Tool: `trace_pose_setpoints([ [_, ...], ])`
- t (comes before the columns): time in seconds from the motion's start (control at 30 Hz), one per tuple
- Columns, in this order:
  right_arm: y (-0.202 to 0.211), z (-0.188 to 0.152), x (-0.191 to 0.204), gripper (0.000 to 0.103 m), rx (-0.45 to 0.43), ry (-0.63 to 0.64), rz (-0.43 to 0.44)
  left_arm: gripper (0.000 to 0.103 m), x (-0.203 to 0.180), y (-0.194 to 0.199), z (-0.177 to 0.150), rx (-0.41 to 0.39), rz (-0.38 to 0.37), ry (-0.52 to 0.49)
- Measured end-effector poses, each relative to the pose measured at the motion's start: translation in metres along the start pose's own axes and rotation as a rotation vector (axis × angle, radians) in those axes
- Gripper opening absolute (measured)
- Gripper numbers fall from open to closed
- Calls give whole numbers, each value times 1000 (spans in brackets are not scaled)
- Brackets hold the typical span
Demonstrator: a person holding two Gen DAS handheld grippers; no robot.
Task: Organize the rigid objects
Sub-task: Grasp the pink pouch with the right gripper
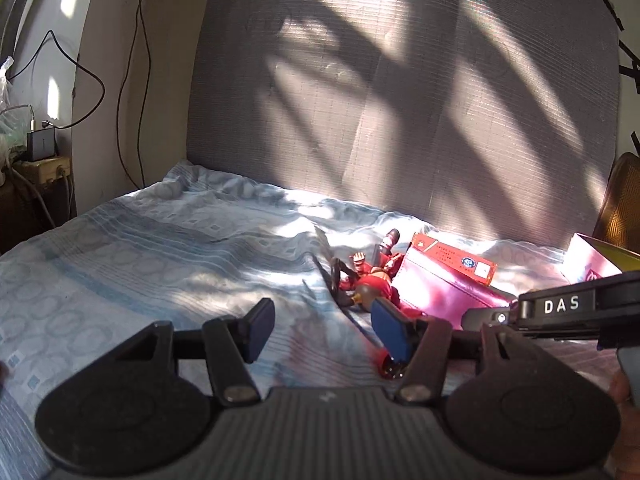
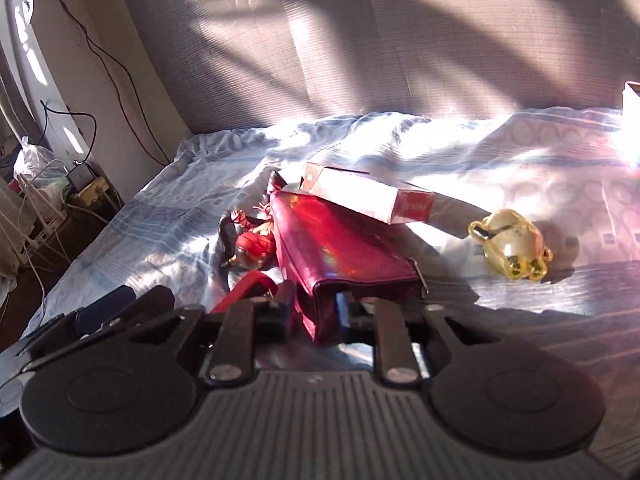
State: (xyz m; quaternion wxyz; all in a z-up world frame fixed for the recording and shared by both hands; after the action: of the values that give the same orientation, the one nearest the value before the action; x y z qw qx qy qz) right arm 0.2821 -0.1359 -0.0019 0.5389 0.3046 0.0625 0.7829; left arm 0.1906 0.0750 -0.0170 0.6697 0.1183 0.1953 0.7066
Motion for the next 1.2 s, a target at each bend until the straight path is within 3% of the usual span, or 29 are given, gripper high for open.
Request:
trace_pose_setpoints([
  [0.2, 79, -39, -10, 10, -2, 154, -23, 56, -9, 5, -1, -11, -79, -28],
  [0.27, 116, -62, -22, 7, 4, 178, -34, 56, -25, 12, -6, 20, -196, -53],
  [0.37, 178, -96, -42, 6, -15, 191, -59, 56, -64, 32, -18, 106, -444, -61],
  [0.43, 217, -111, -61, 8, -51, 173, -130, 57, -95, 49, -27, 127, -573, -100],
  [0.47, 239, -117, -74, 9, -93, 154, -205, 62, -109, 55, -30, 132, -616, -124],
  [0.5, 255, -119, -86, 12, -135, 124, -279, 73, -126, 62, -33, 132, -657, -160],
  [0.57, 280, -120, -103, 17, -191, 63, -335, 92, -143, 68, -35, 78, -638, -220],
  [0.6, 287, -119, -105, 20, -213, 49, -334, 93, -146, 69, -33, 44, -603, -236],
  [0.7, 283, -114, -94, 35, -235, 79, -308, 94, -135, 58, -18, 53, -548, -175],
  [0.77, 262, -111, -79, 35, -214, 115, -249, 96, -121, 45, -5, 70, -525, -128],
  [0.87, 221, -104, -56, 36, -162, 150, -153, 97, -108, 17, 0, 137, -522, -148],
  [0.97, 175, -95, -34, 36, -114, 196, -101, 97, -107, 1, -7, 221, -585, -143],
  [1.13, 118, -72, -22, 36, -67, 211, -71, 94, -129, 8, -19, 225, -681, -226],
  [1.2, 109, -66, -26, 35, -56, 212, -76, 86, -138, 15, -26, 236, -696, -260],
])
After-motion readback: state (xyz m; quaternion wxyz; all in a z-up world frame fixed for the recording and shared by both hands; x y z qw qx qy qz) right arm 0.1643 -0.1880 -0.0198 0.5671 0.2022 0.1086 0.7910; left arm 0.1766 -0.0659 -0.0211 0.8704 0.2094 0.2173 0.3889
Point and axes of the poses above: each gripper's, at about its wrist camera, not at the fingertips, and y roughly against the way its jaws point, x to its left, z to its top, the point moved 7 cm from there along -y, roughly the way its jaws point, and after that the axes turned 6 degrees about z, right-handed, at the moved point
